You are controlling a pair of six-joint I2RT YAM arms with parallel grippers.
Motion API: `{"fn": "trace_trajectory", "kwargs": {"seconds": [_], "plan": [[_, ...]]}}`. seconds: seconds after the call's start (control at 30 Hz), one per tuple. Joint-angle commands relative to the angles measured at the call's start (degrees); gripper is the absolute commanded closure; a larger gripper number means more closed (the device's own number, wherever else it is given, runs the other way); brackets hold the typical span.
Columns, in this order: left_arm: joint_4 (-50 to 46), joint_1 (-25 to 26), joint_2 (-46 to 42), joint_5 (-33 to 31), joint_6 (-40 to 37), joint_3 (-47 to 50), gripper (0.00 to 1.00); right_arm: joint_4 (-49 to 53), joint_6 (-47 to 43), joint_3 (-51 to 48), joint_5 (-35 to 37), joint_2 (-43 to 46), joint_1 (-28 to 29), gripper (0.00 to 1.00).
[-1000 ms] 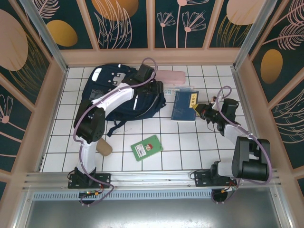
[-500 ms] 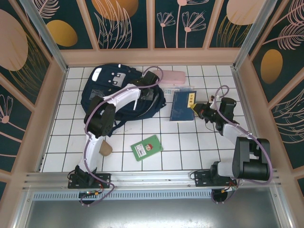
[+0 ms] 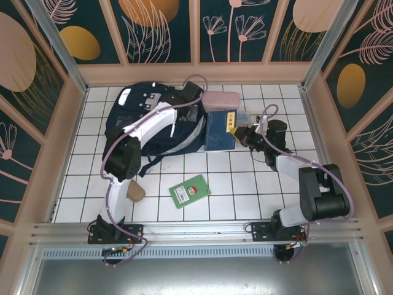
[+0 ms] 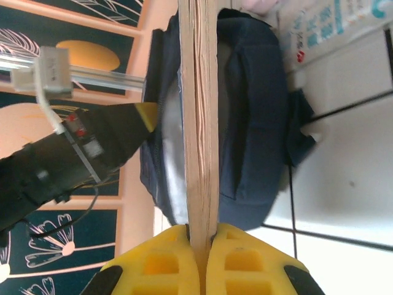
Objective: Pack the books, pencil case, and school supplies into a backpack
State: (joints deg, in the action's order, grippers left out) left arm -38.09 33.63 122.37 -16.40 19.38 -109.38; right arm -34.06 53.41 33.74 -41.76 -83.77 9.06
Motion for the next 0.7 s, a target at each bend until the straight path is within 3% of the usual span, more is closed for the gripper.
{"fn": "trace_trajectory", "kwargs": {"seconds": [0.0,0.33,0.47,0.67], "plan": [[-0.31,-1.55,-6.24,4.82,1.5,-4.25,1.0,-9.73,2.97,3.83,2.22,-2.84,1.6,1.0],[2.46,-9.67,-13.1,21.74,5.92,-4.27,1.0,-22.02,11.32,11.37,7.52,-15.97,9.08,1.0],[3.32,-12.31,-14.12,26.25,6.92,-4.17,1.0,-21.66,12.06,17.6,10.31,-21.93,13.04,1.0],[7.41,-16.82,-15.62,38.0,9.85,-3.44,1.0,-23.02,15.54,27.05,14.68,-31.53,18.52,1.0]]}}
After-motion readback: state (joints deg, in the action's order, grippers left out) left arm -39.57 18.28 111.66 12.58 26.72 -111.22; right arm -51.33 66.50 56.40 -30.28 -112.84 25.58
